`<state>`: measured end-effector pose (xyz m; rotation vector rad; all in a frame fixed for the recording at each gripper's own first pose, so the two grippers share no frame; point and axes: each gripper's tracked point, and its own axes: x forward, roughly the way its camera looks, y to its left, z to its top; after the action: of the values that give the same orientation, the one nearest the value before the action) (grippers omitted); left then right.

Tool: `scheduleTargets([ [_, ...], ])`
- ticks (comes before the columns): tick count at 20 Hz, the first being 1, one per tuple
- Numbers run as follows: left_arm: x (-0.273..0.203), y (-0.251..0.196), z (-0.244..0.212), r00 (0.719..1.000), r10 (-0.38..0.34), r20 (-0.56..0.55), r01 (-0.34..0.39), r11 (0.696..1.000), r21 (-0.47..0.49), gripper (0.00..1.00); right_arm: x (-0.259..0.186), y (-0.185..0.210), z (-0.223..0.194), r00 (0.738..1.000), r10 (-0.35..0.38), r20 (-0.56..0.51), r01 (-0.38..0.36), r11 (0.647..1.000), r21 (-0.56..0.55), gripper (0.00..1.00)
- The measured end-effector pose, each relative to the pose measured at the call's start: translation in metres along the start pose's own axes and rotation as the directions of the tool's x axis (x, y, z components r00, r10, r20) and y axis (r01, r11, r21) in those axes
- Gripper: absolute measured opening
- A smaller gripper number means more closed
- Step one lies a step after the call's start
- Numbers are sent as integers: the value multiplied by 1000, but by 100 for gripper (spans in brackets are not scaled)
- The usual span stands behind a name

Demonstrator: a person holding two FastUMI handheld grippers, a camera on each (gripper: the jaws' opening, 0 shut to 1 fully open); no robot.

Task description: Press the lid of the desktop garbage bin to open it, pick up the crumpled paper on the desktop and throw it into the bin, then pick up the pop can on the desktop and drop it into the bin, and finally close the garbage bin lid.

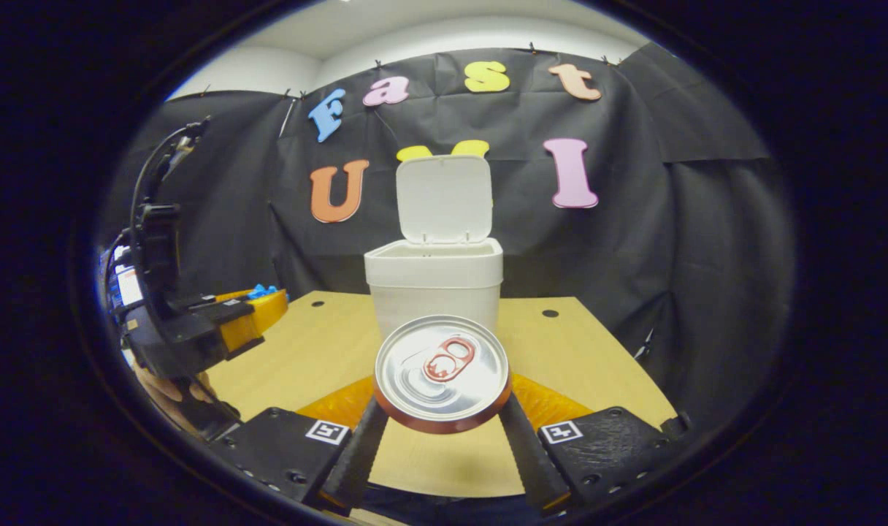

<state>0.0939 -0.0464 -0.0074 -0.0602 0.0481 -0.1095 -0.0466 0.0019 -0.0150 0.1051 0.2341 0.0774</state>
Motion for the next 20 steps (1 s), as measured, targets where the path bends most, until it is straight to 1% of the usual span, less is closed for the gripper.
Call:
scheduleTargets([
  [3,16,-2,26,999,29,32,-28,1000,-4,45,-7,-9,6,1000,2,16,-2,1000,0,80],
  [7,36,-11,58,996,46,82,-45,999,-14,45,-16,-21,15,999,-17,47,16,1000,4,80],
  [10,50,-18,82,989,53,137,-52,999,-12,45,-20,-19,17,998,24,52,-25,1000,16,80],
  [12,61,-28,92,989,33,144,-27,999,-40,44,-22,-26,20,998,16,63,-17,1000,18,80],
  [13,65,-31,100,987,36,158,-29,998,-50,45,-23,-30,23,997,7,73,-8,1000,11,80],
  [14,70,-31,112,982,45,186,-37,998,-46,45,-24,-32,25,997,1,82,-2,1000,4,80],
  [15,76,-38,123,977,38,210,-32,999,-32,45,-25,-36,27,996,-3,89,3,1000,0,80],
  [17,93,-59,137,972,1,236,1,1000,-9,44,-26,-45,28,995,-14,97,13,1000,14,80],
  [19,114,-81,133,978,-33,208,40,999,-28,44,-27,-51,29,995,-19,95,16,999,34,80],
  [20,125,-90,130,980,-33,195,41,998,-41,44,-26,-54,30,995,-24,96,19,999,44,80],
])
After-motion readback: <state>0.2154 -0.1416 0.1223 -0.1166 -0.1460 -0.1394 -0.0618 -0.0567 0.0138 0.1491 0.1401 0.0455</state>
